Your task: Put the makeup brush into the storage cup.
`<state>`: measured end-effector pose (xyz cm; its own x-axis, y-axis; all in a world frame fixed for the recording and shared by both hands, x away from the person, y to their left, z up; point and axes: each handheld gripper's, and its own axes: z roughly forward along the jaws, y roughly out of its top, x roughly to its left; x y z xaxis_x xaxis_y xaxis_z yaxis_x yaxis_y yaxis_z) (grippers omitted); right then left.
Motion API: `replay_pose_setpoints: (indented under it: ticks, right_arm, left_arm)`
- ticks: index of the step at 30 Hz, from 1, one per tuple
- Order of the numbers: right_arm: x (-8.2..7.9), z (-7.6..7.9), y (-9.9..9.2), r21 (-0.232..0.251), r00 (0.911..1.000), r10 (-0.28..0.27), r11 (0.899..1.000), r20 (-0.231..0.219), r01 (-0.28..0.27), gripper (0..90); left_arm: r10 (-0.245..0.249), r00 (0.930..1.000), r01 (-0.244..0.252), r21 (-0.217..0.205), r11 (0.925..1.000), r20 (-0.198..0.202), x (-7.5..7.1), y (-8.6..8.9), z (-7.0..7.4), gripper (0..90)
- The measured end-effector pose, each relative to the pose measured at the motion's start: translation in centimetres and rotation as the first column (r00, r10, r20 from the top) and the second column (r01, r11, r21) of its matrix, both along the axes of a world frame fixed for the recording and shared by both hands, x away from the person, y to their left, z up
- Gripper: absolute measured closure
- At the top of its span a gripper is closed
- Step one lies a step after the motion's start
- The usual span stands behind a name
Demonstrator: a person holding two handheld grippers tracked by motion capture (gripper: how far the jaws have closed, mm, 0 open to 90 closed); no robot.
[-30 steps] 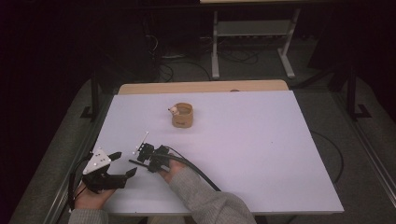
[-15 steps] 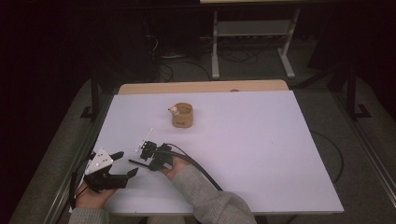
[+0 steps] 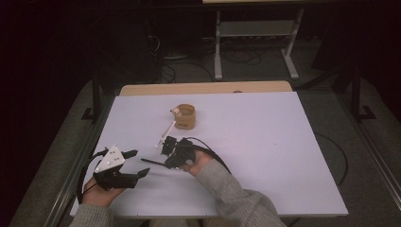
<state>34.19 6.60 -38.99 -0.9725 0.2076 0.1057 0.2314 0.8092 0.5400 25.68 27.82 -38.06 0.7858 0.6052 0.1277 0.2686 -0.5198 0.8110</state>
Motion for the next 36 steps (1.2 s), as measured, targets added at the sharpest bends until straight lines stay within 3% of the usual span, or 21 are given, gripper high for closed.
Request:
replay_pose_setpoints:
  ticks: [4, 8, 11, 16, 17, 18, 20, 21, 22, 23, 25, 26, 27, 28, 30, 32, 35, 36]
  right_arm:
    - [-0.3, 1.6, -1.6, 0.009, 0.9986, 0.044, 0.999, 0.029, -0.044, 83.3]
    - [-0.6, 3.0, -2.9, 0.003, 0.9949, 0.095, 0.995, 0.035, -0.095, 83.3]
    - [-0.8, 3.6, -3.9, -0.002, 0.9929, 0.115, 0.993, 0.03, -0.115, 83.3]
    - [-1.0, 4.2, -5.1, 0.007, 0.9881, 0.152, 0.988, 0.024, -0.152, 83.2]
    - [-1.0, 4.2, -5.1, 0.007, 0.9881, 0.152, 0.988, 0.024, -0.152, 83.2]
    - [-1.3, 4.3, -5.4, 0.009, 0.9858, 0.167, 0.986, 0.02, -0.167, 83.3]
    - [-1.5, 4.3, -5.6, 0.003, 0.9834, 0.18, 0.984, 0.026, -0.18, 83.3]
    - [-1.5, 4.3, -5.7, -0.004, 0.9828, 0.183, 0.983, 0.025, -0.183, 83.3]
    - [-1.6, 4.3, -5.9, -0.01, 0.9817, 0.188, 0.982, 0.027, -0.188, 83.3]
    - [-1.6, 4.2, -6.0, -0.012, 0.9796, 0.199, 0.98, 0.031, -0.198, 83.3]
    - [-1.8, 4.1, -6.2, -0.014, 0.9755, 0.219, 0.976, 0.022, -0.219, 83.2]
    - [-1.9, 4.1, -6.2, -0.012, 0.9724, 0.232, 0.973, 0.023, -0.232, 83.2]
    - [-2.0, 4.1, -6.3, -0.015, 0.9711, 0.237, 0.971, 0.028, -0.237, 83.2]
    - [-2.1, 4.1, -6.4, -0.015, 0.9701, 0.241, 0.97, 0.029, -0.241, 83.2]
    - [-2.3, 4.1, -6.6, -0.01, 0.9676, 0.25, 0.968, 0.033, -0.25, 82.6]
    - [-2.1, 4.1, -7.1, 0.03, 0.9712, 0.236, 0.971, 0.031, -0.237, 81.5]
    - [-1.9, 4.0, -8.1, 0.064, 0.9742, 0.225, 0.972, 0.017, -0.226, 76.6]
    - [-1.7, 3.9, -8.4, 0.065, 0.9741, 0.226, 0.972, 0.01, -0.226, 75.3]
  left_arm:
    - [-0.076, 0.9971, 0.076, 0.06, 0.9953, -0.001, 0.6, -1.5, 0.8, 29.4]
    - [-0.142, 0.9897, 0.143, 0.131, 0.9811, -0.015, 1.3, -2.9, 1.4, 33.7]
    - [-0.196, 0.9799, 0.199, 0.136, 0.9705, -0.035, 1.6, -4.1, 1.7, 37.6]
    - [-0.284, 0.9548, 0.295, 0.174, 0.9395, -0.089, 2.1, -6.1, 1.8, 45.3]
    - [-0.284, 0.9548, 0.295, 0.174, 0.9395, -0.089, 2.1, -6.1, 1.8, 48.3]
    - [-0.313, 0.943, 0.329, 0.182, 0.9265, -0.114, 2.3, -6.8, 1.6, 50.8]
    - [-0.34, 0.9283, 0.364, 0.181, 0.9138, -0.151, 2.5, -7.3, 1.5, 55.8]
    - [-0.34, 0.9283, 0.364, 0.181, 0.9138, -0.151, 2.5, -7.3, 1.5, 58.4]
    - [-0.36, 0.9156, 0.39, 0.181, 0.9027, -0.18, 2.6, -7.8, 1.3, 60.4]
    - [-0.372, 0.9079, 0.406, 0.183, 0.8955, -0.194, 2.5, -8.0, 1.2, 63.6]
    - [-0.394, 0.8968, 0.432, 0.209, 0.8771, -0.201, 2.5, -8.2, 1.2, 77.0]
    - [-0.404, 0.889, 0.446, 0.208, 0.8706, -0.216, 2.5, -8.3, 1.2, 79.5]
    - [-0.404, 0.889, 0.446, 0.208, 0.8706, -0.216, 2.5, -8.3, 1.2, 80.8]
    - [-0.425, 0.8761, 0.469, 0.204, 0.8591, -0.228, 2.5, -8.4, 1.1, 81.9]
    - [-0.431, 0.8737, 0.475, 0.205, 0.8557, -0.226, 2.3, -8.6, 1.0, 83.4]
    - [-0.438, 0.8703, 0.479, 0.183, 0.8585, -0.226, 2.3, -8.5, 1.2, 83.6]
    - [-0.439, 0.8724, 0.478, 0.187, 0.8581, -0.215, 2.3, -8.3, 1.3, 83.7]
    - [-0.432, 0.8756, 0.471, 0.183, 0.863, -0.216, 2.3, -8.1, 1.4, 83.7]
